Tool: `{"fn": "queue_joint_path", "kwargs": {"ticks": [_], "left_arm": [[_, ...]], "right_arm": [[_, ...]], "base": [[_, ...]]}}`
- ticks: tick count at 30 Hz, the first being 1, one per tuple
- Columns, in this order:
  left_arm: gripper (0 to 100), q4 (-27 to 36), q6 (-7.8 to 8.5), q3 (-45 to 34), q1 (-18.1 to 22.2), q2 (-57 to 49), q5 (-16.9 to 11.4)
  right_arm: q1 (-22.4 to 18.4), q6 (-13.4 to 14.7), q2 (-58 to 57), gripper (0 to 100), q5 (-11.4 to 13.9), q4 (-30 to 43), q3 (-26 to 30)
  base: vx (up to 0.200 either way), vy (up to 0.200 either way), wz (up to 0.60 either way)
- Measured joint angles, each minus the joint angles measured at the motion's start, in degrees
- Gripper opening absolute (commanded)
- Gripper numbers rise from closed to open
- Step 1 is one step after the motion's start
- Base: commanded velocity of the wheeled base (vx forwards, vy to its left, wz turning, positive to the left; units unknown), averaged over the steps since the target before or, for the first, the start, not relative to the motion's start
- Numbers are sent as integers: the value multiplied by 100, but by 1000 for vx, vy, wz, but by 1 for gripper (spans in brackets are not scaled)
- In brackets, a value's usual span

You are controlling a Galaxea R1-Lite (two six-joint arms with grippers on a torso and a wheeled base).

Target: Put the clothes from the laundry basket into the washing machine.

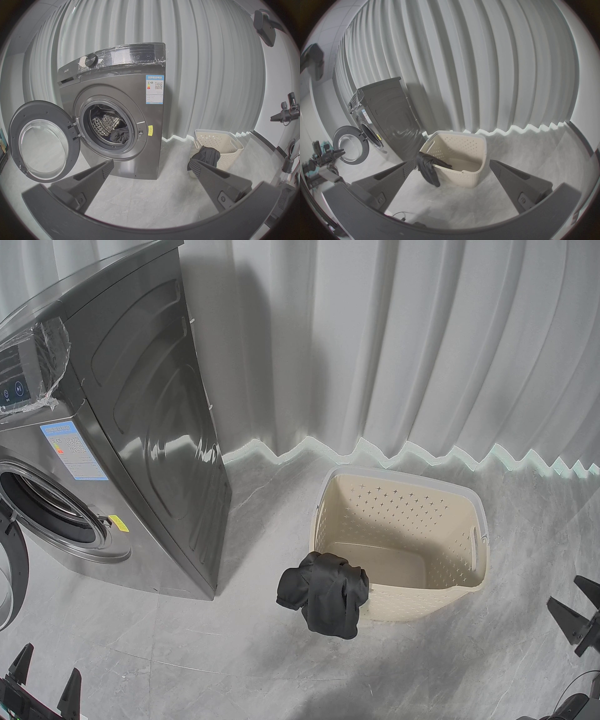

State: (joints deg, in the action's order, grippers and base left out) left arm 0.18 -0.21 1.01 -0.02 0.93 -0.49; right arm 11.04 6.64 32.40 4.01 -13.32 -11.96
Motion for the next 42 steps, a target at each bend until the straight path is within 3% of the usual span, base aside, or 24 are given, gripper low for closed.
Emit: {"fn": "queue_joint_path", "kwargs": {"ticks": [12, 21, 28, 42], "left_arm": [[100, 0, -26, 0, 0, 0, -2], [100, 0, -44, 0, 2, 0, -11], [100, -2, -48, 0, 2, 0, -13], [100, 0, -45, 0, -2, 0, -20]], "right_arm": [[742, 492, 3433, 100, 41, -2338, -212], [1293, 635, 5805, 100, -139, -4202, -521], [1704, 514, 7011, 100, -224, -4590, -925], [2093, 356, 8108, 100, -196, -4648, -1712]], "base": [[0, 0, 0], [0, 0, 0], [0, 0, 0], [0, 0, 0]]}}
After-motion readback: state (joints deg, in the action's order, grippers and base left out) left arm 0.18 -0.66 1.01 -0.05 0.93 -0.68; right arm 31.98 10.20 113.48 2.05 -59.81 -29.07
